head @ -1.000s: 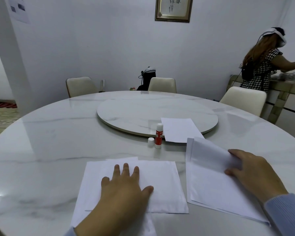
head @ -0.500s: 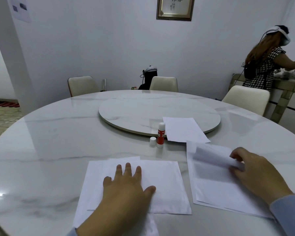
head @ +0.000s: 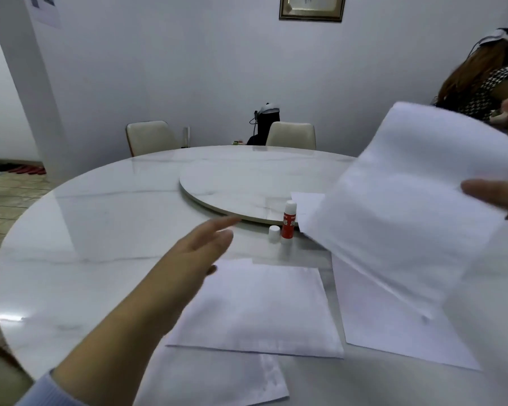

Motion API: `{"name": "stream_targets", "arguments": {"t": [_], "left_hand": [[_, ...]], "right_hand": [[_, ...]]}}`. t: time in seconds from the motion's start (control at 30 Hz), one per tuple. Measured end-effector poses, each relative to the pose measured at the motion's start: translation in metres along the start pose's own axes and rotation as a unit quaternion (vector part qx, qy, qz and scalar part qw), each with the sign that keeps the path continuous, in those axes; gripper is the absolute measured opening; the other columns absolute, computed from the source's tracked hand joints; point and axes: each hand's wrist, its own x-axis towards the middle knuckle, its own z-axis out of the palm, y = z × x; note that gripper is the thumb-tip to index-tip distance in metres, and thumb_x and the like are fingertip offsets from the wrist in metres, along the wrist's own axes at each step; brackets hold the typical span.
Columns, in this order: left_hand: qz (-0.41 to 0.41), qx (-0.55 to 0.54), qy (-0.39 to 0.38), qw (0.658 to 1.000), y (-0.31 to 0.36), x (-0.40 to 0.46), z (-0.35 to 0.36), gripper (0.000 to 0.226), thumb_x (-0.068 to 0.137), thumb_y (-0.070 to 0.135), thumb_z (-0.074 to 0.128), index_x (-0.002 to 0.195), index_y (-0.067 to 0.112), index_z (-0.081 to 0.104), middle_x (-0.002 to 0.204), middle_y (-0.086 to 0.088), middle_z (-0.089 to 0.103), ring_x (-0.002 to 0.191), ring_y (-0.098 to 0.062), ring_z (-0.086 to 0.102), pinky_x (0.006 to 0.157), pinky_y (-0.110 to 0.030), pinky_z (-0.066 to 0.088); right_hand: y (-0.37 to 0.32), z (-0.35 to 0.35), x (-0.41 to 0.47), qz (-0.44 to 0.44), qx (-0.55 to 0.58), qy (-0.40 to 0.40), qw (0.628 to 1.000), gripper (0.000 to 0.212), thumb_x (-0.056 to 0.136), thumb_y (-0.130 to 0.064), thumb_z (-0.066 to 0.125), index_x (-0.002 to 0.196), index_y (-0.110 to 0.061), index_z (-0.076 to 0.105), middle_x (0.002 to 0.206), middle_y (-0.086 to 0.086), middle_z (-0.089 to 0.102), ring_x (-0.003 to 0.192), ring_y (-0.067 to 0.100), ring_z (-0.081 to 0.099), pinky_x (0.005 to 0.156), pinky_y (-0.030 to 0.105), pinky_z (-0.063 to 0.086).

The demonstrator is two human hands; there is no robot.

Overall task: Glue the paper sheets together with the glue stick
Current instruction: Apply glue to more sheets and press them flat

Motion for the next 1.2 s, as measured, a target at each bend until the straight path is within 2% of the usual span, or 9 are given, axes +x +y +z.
{"name": "stream_targets", "arguments": {"t": [0.07,0.17,0.37,0.47,0.57,0.73,0.93,1.03,1.2], "left_hand": [[-0.01,-0.163,-0.072,0.984,0.011,-0.008,0.005,0.047,0.067,0.057,0.066,0.113,0.054,0.059,0.136,0.004,0.054,0.129,-0.019,0.047,0.103,-0.05,0.042],[-0.011,-0.235,-0.133,0.963,0.021,-0.015,0.017,0.079,0.048,0.064,0.078,0.121,0.06,0.048,0.135,0.002,0.056,0.123,-0.027,0.055,0.094,-0.056,0.048],[0.021,-0.077,0.071,0.994,0.024,-0.014,0.019,0.092,0.082,0.008,0.066,0.125,0.074,0.019,0.116,0.008,0.067,0.091,-0.021,0.072,0.072,-0.04,0.061],[0.005,-0.013,0.036,0.999,0.015,-0.008,0.0,0.07,0.085,0.004,0.062,0.12,0.062,0.045,0.09,0.016,0.073,0.078,-0.009,0.073,0.056,-0.022,0.057],[-0.018,0.039,0.005,0.999,0.003,0.002,-0.015,0.039,0.084,0.003,0.063,0.104,0.036,0.068,0.077,0.022,0.073,0.068,0.003,0.069,0.055,-0.009,0.05],[-0.04,0.107,0.036,0.993,-0.022,0.016,-0.023,0.013,0.077,0.008,0.073,0.083,0.019,0.071,0.044,0.017,0.057,0.04,0.005,0.052,0.044,-0.001,0.036],[-0.057,0.157,0.033,0.985,-0.042,0.016,-0.031,0.012,0.071,0.01,0.079,0.077,0.019,0.073,0.036,0.012,0.043,0.032,-0.004,0.035,0.036,-0.009,0.03],[-0.052,0.199,0.033,0.978,-0.047,0.016,-0.035,0.014,0.069,0.014,0.081,0.076,0.023,0.073,0.04,0.011,0.032,0.035,-0.009,0.028,0.036,-0.015,0.027],[-0.038,0.252,0.027,0.966,-0.049,0.013,-0.038,0.016,0.068,0.018,0.082,0.073,0.031,0.073,0.041,0.011,0.031,0.037,-0.007,0.03,0.042,-0.02,0.03]], "right_hand": [[-0.004,0.025,-0.005,0.043,0.137,0.052,0.988,0.097,0.047,-0.038,0.091,0.132,-0.017,0.052,0.106,-0.013,0.071,0.096,0.003,0.069,0.074,0.025,0.059],[-0.018,0.079,-0.017,0.053,0.237,0.105,0.964,0.067,0.062,-0.003,0.079,0.116,-0.034,0.055,0.084,-0.018,0.075,0.079,0.003,0.072,0.061,0.022,0.058],[-0.02,0.137,-0.053,0.105,0.247,0.071,0.961,0.078,0.063,-0.002,0.079,0.115,-0.053,0.052,0.12,-0.008,0.062,0.099,0.014,0.068,0.073,0.035,0.06],[-0.01,0.134,-0.05,0.151,0.263,0.021,0.953,0.072,0.054,-0.013,0.079,0.113,-0.049,0.058,0.116,-0.003,0.066,0.098,0.018,0.069,0.071,0.035,0.06],[0.007,0.123,-0.041,0.222,0.28,-0.089,0.93,0.057,0.054,-0.008,0.075,0.107,-0.027,0.07,0.095,0.013,0.075,0.08,0.023,0.072,0.069,0.03,0.06],[0.024,0.13,-0.045,0.272,0.126,-0.172,0.939,0.019,0.063,-0.008,0.081,0.079,-0.018,0.079,0.063,0.004,0.063,0.059,0.015,0.059,0.059,0.017,0.048],[0.025,0.133,-0.052,0.281,0.089,-0.208,0.933,0.018,0.063,-0.001,0.082,0.078,-0.011,0.077,0.064,-0.002,0.075,0.06,0.007,0.07,0.054,0.012,0.05],[0.026,0.133,-0.053,0.271,0.061,-0.237,0.931,0.016,0.066,0.0,0.081,0.078,-0.009,0.075,0.036,-0.012,0.053,0.036,-0.001,0.05,0.042,0.005,0.036],[0.029,0.137,-0.054,0.237,-0.019,-0.26,0.936,0.019,0.056,-0.015,0.089,0.07,-0.022,0.078,0.042,-0.011,0.038,0.042,0.007,0.034,0.045,0.015,0.03]]}}
